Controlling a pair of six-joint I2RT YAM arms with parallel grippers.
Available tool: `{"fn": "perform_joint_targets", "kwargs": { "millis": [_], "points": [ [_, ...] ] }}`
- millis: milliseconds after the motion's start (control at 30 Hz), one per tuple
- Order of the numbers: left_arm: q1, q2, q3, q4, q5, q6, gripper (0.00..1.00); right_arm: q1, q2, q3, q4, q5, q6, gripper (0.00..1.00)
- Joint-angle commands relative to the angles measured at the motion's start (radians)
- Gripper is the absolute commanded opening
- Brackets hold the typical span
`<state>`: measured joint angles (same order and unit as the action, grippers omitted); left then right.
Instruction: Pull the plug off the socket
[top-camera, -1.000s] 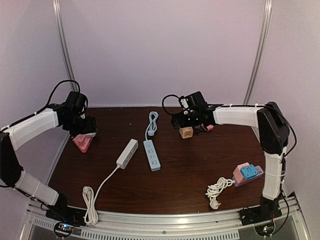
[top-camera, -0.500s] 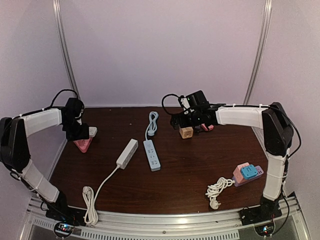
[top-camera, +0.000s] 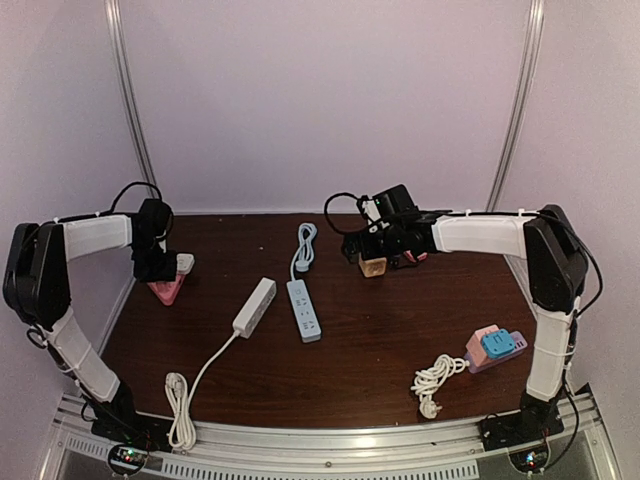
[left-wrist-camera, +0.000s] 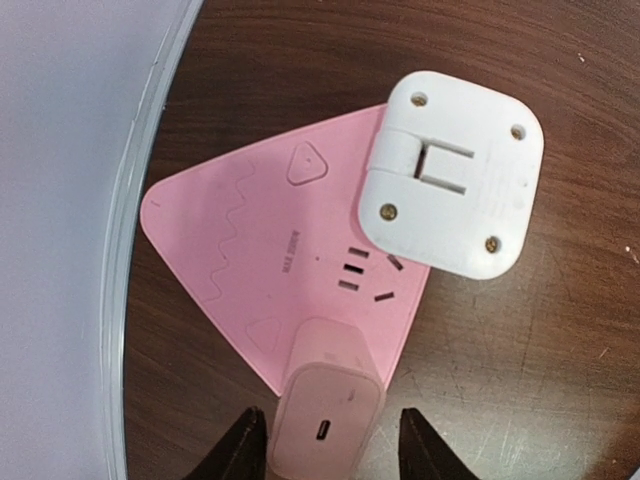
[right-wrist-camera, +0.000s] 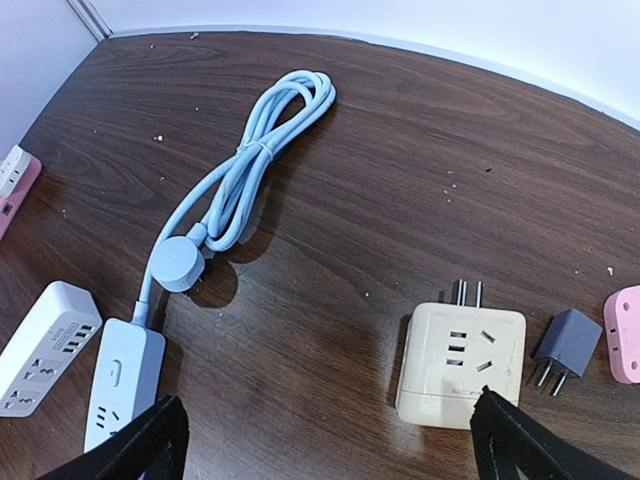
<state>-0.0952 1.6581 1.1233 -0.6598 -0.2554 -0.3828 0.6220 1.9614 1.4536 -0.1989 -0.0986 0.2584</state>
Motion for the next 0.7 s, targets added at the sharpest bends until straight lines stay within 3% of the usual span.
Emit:
{"fn": "perform_joint_targets", "kwargs": {
  "millis": [0,100,300,667],
  "points": [
    [0.017,0.037,0.045,0.015,-0.020,0.029,0.42,0.007,-0.045,-0.007,0.007,-0.016,0.004,1.00],
    [0.018,0.048,0.047,0.015,-0.009,0.029,0.33,0.006,-0.045,-0.005,0.006,-0.018,0.004,1.00],
    [0.017,0.039,0.027,0.017,0.054,0.003,0.22,0.006,-0.040,0.005,0.001,-0.025,0.000,1.00],
    [-0.064,-0.024,0.004,-0.005,0.171,-0.123,0.18,0.022,-0.023,0.044,-0.030,-0.031,-0.010,1.00]
  ]
}}
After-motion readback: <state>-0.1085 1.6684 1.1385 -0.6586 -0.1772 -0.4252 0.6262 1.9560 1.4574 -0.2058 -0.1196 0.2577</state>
